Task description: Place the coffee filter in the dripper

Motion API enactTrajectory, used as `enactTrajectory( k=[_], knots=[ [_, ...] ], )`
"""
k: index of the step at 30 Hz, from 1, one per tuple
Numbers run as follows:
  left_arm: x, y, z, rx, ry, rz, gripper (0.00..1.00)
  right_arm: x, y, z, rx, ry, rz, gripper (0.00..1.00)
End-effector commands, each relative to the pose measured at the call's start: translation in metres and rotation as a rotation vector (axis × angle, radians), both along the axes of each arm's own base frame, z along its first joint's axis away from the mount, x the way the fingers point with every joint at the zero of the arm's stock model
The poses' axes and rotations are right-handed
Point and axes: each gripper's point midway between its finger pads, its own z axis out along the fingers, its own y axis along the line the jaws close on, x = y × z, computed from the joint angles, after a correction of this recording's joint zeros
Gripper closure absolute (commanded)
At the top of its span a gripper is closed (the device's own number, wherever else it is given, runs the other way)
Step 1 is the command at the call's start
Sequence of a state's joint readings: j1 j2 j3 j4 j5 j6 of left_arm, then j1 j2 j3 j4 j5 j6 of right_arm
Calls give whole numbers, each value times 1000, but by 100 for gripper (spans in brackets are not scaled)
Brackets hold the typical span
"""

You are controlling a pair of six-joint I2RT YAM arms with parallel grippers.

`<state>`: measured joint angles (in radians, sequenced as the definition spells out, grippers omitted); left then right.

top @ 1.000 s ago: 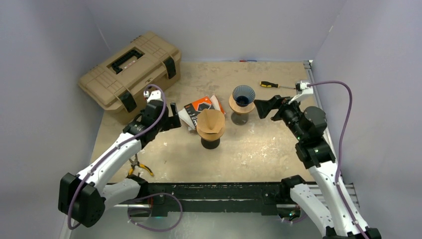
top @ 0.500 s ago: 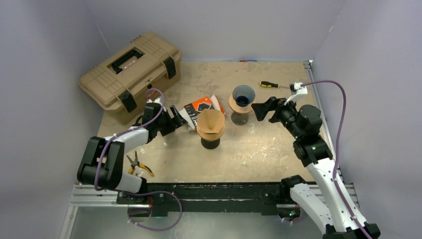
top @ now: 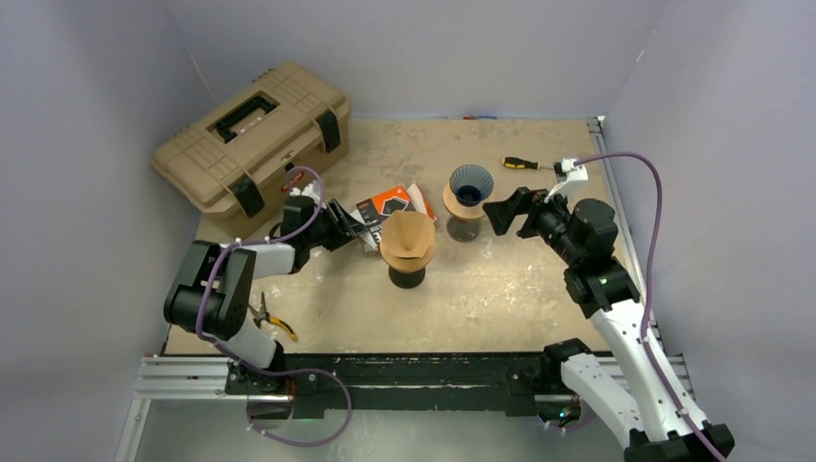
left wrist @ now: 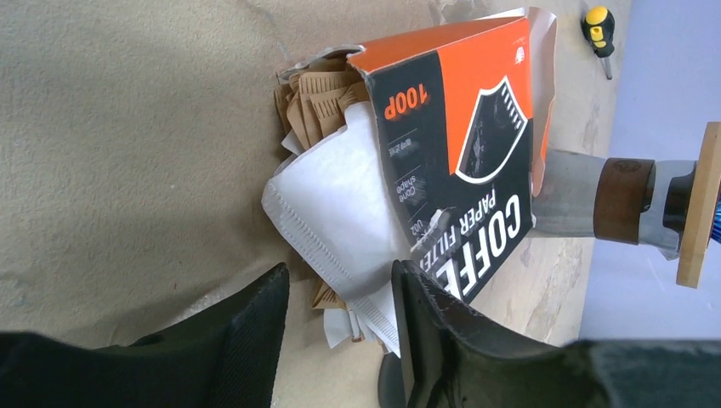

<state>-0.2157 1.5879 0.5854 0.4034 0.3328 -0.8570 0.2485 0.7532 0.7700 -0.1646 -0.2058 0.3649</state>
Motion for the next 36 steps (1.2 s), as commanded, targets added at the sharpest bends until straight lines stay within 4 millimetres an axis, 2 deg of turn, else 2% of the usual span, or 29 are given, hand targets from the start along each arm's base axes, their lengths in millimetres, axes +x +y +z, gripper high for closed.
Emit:
enactTrajectory(
  k=[1,3,12,20,27,36],
  knots=[
    [21,-2,27,-30,-102,15,57,0,5,10,-6,-31,33,1],
    [21,0,30,-22,-114,17,62,1,5,9,-8,-28,34,1],
    [22,6,34,36,-130,14,100,2,6,8,-3,-28,37,1],
    [20,13,43,107,-141,2,100,3,6,8,-10,-20,33,1],
    [7,24,72,169,-182,2,100,1,8,6,16,-2,35,1],
    [-16,38,132,262,-268,-18,100,-2,12,14,53,1,55,1]
  ],
)
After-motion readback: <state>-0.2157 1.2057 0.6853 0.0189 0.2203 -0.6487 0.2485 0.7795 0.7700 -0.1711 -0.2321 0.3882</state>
